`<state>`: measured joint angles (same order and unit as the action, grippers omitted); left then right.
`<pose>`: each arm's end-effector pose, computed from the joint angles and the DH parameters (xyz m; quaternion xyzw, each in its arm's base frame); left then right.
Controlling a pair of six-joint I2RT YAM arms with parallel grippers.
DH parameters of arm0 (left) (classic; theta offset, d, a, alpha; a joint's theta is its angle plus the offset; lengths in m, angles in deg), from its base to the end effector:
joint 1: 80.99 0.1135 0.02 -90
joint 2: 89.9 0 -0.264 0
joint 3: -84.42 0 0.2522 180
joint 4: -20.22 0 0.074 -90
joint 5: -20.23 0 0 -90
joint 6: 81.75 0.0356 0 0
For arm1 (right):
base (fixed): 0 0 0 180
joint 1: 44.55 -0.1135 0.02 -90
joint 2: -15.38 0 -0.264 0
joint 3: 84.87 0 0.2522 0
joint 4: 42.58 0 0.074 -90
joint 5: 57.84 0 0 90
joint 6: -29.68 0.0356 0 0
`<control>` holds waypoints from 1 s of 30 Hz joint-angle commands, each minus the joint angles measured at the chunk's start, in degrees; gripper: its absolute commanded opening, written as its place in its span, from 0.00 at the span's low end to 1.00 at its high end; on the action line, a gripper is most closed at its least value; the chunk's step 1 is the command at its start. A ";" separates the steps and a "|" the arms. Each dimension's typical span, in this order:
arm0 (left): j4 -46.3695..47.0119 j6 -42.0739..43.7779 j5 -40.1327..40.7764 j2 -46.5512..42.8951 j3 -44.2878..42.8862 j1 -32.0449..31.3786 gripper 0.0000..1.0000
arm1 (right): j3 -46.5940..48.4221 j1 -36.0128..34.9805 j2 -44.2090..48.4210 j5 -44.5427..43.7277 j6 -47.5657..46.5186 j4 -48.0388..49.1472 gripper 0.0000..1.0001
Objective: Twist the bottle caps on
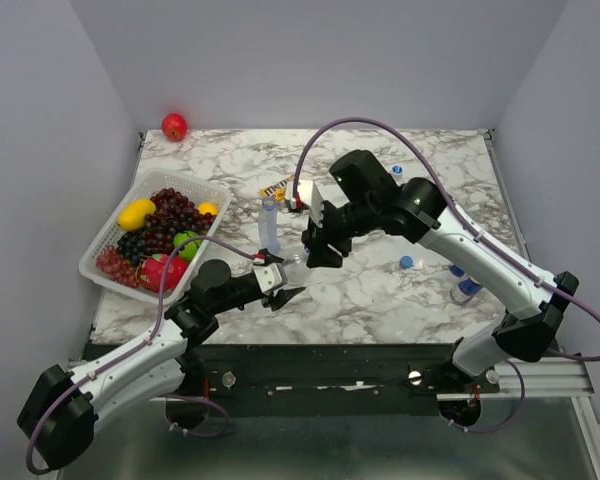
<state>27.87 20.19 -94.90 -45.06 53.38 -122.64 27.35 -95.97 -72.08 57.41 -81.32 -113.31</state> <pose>0.1269 -0.1331 0.2281 0.4571 0.5827 -0.3236 0.5889 0.1821 0.2527 0.4065 -0.6005 0.6815 0.2915 0.2998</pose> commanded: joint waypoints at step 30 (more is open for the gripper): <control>-3.13 -5.88 -12.93 2.09 -3.73 1.04 0.00 | 5.96 -1.58 2.29 14.21 -35.08 -13.61 0.99</control>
<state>25.18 15.60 -105.63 -42.94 51.37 -122.16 32.11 -96.54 -69.83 67.90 -111.98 -122.73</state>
